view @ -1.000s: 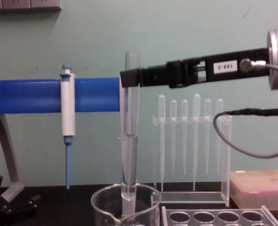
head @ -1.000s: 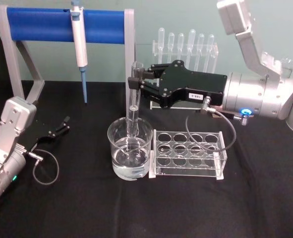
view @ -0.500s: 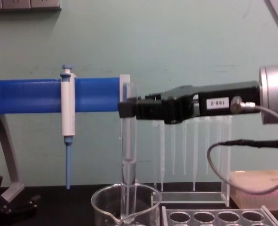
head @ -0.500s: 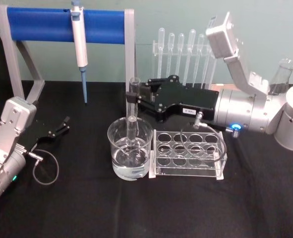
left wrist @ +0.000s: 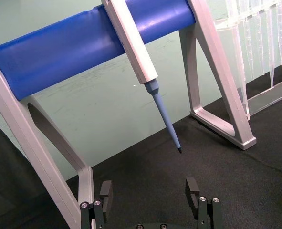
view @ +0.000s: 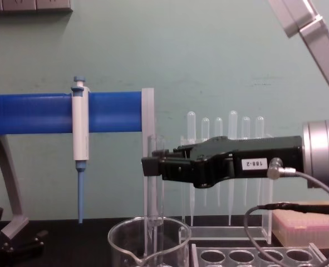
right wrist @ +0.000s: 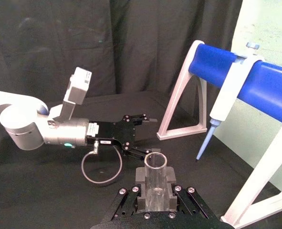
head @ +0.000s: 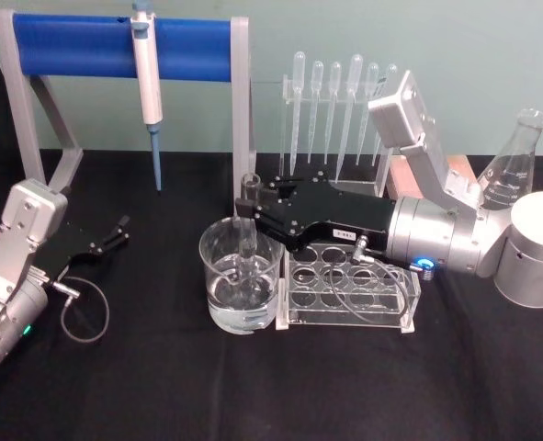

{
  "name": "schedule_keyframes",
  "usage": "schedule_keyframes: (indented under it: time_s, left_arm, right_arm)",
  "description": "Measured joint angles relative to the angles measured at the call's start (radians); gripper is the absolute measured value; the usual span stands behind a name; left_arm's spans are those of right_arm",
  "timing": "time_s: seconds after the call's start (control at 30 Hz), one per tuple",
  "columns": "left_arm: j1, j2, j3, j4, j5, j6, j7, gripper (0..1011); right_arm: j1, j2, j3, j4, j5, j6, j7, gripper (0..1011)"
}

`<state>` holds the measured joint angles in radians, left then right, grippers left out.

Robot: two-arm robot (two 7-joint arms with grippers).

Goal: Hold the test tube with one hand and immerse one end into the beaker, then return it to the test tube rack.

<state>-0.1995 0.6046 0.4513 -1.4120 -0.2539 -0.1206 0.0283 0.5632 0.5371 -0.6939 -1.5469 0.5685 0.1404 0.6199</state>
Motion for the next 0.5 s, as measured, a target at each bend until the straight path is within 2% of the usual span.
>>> schedule_keyframes:
  time_s: [0.5]
  left_arm:
    - [0.0, 0.0, 0.0, 0.0, 0.0, 0.0, 0.0, 1000]
  right_arm:
    - [-0.025, -0.04, 0.015, 0.05, -0.064, -0.054, -0.01, 242]
